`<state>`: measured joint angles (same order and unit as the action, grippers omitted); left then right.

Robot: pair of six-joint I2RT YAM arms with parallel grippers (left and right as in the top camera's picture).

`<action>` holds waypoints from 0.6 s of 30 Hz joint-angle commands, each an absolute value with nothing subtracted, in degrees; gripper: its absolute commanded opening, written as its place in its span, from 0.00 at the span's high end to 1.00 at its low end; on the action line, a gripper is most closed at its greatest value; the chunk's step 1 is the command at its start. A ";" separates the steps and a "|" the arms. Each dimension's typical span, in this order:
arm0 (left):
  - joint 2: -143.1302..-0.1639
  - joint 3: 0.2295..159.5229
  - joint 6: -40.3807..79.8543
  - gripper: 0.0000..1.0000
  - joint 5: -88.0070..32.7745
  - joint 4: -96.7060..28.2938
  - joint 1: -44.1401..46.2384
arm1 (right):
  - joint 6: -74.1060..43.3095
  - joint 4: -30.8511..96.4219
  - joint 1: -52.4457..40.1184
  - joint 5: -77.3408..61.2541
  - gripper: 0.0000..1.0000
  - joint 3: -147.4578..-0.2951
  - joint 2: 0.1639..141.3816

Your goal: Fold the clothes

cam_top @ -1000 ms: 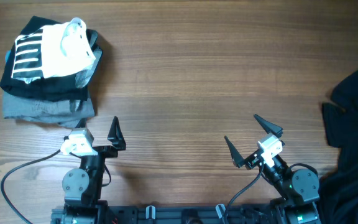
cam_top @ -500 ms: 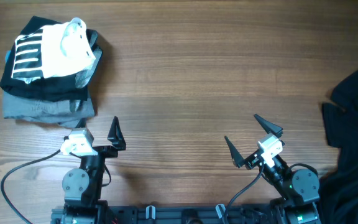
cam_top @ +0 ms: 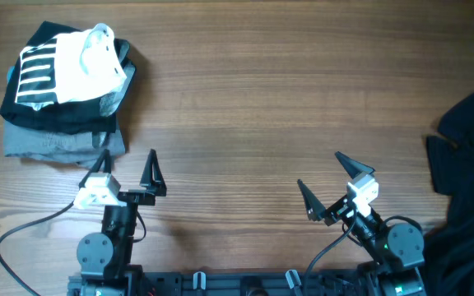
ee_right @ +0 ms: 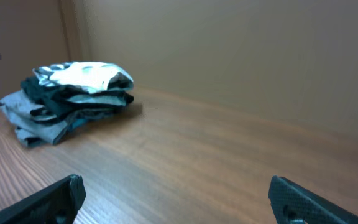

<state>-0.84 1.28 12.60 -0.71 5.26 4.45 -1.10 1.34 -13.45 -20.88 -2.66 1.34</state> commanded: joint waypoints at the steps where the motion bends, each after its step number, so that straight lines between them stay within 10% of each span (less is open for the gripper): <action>1: -2.61 9.93 12.88 0.00 -3.81 -0.60 4.64 | -4.67 6.50 -13.21 -16.38 0.00 -12.27 5.26; 18: -61.95 73.56 12.47 0.00 -9.08 -48.71 4.67 | -12.93 49.87 -10.90 -9.39 0.00 -69.01 72.27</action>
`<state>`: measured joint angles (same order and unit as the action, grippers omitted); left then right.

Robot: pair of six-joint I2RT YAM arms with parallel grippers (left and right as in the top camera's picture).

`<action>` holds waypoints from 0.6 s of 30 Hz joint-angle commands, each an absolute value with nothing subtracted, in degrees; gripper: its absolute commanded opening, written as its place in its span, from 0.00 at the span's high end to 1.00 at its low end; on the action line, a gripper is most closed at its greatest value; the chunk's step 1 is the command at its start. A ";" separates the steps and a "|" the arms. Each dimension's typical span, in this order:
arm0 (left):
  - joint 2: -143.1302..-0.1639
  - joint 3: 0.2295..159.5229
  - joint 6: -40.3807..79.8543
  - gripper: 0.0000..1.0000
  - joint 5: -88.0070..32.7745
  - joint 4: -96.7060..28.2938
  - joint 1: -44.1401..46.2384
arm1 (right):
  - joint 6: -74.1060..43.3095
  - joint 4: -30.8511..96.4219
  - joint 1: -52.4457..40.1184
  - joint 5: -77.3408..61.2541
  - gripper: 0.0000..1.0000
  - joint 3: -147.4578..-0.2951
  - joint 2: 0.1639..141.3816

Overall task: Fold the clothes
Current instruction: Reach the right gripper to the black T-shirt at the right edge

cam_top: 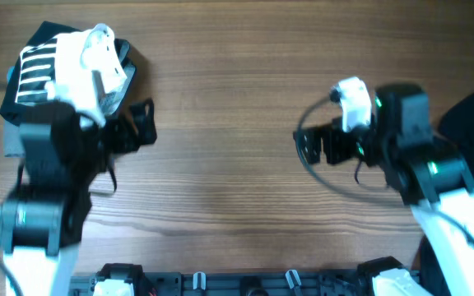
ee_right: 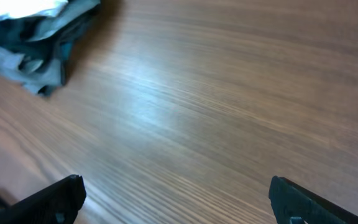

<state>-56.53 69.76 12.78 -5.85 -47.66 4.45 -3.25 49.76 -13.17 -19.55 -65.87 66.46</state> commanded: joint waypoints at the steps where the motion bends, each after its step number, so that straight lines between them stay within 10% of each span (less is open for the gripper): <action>1: -63.13 73.56 12.53 0.00 -10.76 -48.75 4.67 | -16.84 49.15 -8.97 -5.06 0.00 -69.12 74.24; 9: -66.98 73.56 12.51 0.00 -17.61 -53.12 4.67 | -28.67 38.89 18.96 2.57 0.12 -69.10 95.33; 18: -66.98 73.56 12.49 0.00 -17.58 -53.89 4.67 | -30.20 34.81 26.44 10.68 0.24 -69.10 109.67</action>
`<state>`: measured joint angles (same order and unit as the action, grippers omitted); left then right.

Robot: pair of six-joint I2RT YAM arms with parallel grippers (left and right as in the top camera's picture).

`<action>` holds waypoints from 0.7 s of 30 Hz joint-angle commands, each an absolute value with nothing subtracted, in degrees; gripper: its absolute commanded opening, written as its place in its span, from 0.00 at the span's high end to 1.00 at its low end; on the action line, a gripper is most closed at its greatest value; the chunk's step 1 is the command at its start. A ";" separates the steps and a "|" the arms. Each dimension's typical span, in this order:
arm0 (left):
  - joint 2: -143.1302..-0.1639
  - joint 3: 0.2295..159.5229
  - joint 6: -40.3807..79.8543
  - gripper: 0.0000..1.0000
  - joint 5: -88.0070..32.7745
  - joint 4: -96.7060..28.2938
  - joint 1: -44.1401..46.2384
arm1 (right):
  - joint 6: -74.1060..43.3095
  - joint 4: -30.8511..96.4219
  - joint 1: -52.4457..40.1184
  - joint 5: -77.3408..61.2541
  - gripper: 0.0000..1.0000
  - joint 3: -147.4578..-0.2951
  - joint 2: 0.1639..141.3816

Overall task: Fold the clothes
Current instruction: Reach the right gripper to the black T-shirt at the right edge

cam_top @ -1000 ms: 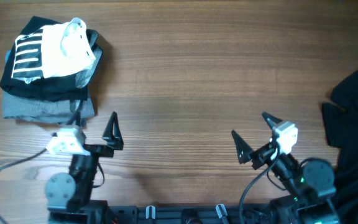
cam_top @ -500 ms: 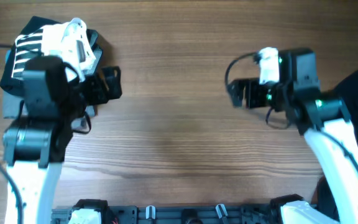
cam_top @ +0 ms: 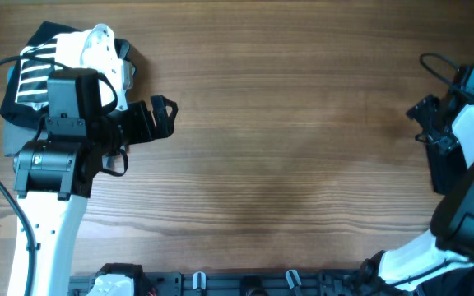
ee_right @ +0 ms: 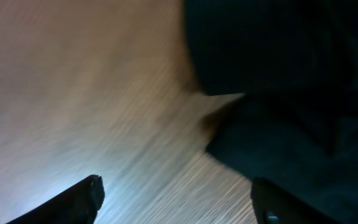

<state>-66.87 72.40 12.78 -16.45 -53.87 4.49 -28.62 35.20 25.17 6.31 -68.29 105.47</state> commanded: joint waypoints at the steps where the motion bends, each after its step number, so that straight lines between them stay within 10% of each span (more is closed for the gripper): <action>1: -66.98 73.56 12.49 0.00 -17.58 -53.91 4.67 | -30.17 34.22 26.76 12.29 0.23 -69.10 111.09; 5: -66.98 73.56 12.49 0.00 -17.58 -54.33 4.67 | -30.13 33.04 27.03 13.19 0.27 -69.10 114.85; 10: -66.98 73.56 12.49 0.00 -17.58 -54.83 4.67 | -21.28 28.18 25.39 -6.44 0.92 -69.06 115.96; 21: -64.88 76.53 12.23 0.00 0.05 -56.84 4.60 | -16.53 25.28 -11.20 -20.67 0.96 -69.17 105.62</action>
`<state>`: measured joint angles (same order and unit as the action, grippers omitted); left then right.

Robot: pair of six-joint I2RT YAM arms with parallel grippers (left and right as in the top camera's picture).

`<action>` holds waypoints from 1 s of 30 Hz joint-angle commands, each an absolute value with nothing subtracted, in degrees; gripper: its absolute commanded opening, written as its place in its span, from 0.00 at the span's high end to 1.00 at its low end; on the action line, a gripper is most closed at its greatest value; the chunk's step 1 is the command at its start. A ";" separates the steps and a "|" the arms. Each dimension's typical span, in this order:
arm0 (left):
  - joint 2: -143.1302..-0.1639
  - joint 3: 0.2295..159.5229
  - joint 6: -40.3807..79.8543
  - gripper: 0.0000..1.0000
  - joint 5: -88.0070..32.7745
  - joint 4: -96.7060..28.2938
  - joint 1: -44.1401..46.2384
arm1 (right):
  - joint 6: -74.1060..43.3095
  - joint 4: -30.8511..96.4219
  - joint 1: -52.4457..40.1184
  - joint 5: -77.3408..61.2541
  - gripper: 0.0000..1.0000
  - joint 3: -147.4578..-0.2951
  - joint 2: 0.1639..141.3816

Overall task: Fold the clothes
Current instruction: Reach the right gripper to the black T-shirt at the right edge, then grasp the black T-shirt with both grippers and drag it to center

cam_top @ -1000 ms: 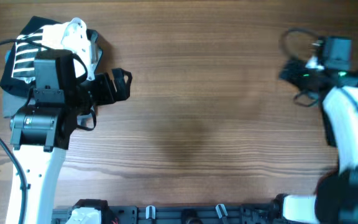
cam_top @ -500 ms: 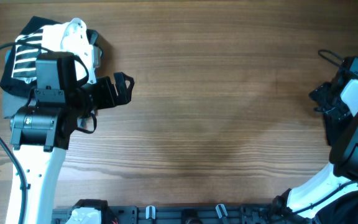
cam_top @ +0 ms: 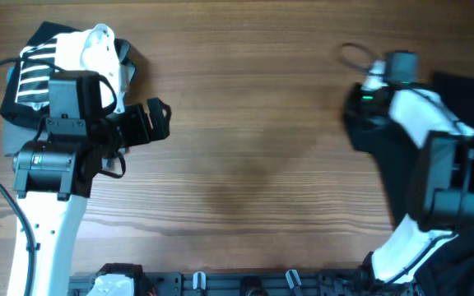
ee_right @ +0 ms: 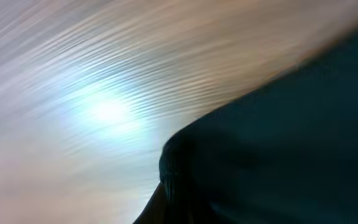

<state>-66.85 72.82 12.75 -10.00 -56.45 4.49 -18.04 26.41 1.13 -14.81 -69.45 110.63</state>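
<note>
A dark garment (cam_top: 378, 160) hangs from under my right arm and trails over the right part of the table. My right gripper (cam_top: 355, 113) sits at the garment's left top edge and appears shut on it; the fingers are hidden by cloth. In the right wrist view the dark garment (ee_right: 278, 143) fills the lower right, blurred, over bare wood. My left gripper (cam_top: 156, 120) hovers open beside the folded stack, holding nothing.
A stack of folded clothes (cam_top: 35, 72), striped black-and-white on top and grey below, lies at the far left. More dark cloth (cam_top: 466, 84) stays at the right edge. The wooden table (cam_top: 245, 123) stretches between the two arms.
My right gripper was open at the dark pile on the far right edge. It now stands further left, toward the table's middle, with dark garment trailing from it. The left arm has barely moved.
Both arms rested low at the near edge with grippers open. Then both were raised over the table, the left near the folded stack. The right then reached the dark pile at the right edge, and now holds a garment pulled leftward from it.
</note>
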 commanded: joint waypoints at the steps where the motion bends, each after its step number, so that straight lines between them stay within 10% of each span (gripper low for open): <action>1: -64.40 77.30 12.23 0.00 1.58 -56.84 4.60 | -16.49 24.69 -16.27 -20.62 0.95 -69.21 105.27; 5: -61.25 80.68 12.16 0.00 5.93 -55.92 4.60 | -11.00 22.81 -40.16 -21.26 0.78 -69.60 105.19; 8: -59.57 80.86 10.87 0.00 5.89 -54.48 4.67 | -11.18 24.95 -51.53 -12.49 0.40 -70.72 104.64; 16: -66.13 80.86 7.20 0.07 -11.07 -52.51 7.31 | -21.02 35.29 -42.85 3.57 0.25 -70.83 83.37; 20: -76.58 80.86 4.56 0.30 -11.29 -49.58 15.18 | -28.75 38.35 -30.72 3.60 0.23 -70.83 70.70; 26: -96.82 80.86 0.38 0.96 -10.85 -37.32 23.81 | -29.93 47.90 -16.40 -0.03 0.23 -70.83 58.74; 30: -109.14 80.86 0.38 0.96 -10.94 -27.70 25.15 | -27.86 55.61 -15.88 0.45 0.22 -70.83 57.60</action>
